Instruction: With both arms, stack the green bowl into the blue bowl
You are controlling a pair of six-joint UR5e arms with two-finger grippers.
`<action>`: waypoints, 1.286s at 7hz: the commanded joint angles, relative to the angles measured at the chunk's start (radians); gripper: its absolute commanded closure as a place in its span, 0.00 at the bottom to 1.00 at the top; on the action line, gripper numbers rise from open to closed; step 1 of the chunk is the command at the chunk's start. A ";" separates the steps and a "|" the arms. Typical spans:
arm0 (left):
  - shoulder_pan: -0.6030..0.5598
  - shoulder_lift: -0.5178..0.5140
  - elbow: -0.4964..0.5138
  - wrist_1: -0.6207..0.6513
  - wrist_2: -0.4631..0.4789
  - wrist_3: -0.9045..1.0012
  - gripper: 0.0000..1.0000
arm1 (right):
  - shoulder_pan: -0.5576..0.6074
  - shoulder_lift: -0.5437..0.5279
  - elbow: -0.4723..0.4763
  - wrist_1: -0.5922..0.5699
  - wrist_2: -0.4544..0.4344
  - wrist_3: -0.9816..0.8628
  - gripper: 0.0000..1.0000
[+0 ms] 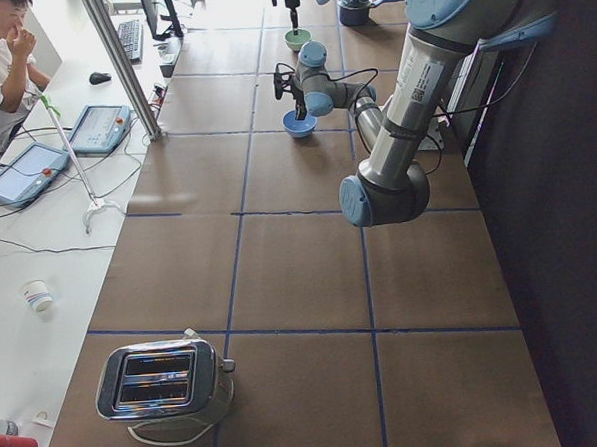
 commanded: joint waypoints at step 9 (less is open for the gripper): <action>-0.273 0.246 -0.302 0.003 -0.195 0.012 0.11 | -0.413 0.603 0.175 -0.011 -0.171 1.035 1.00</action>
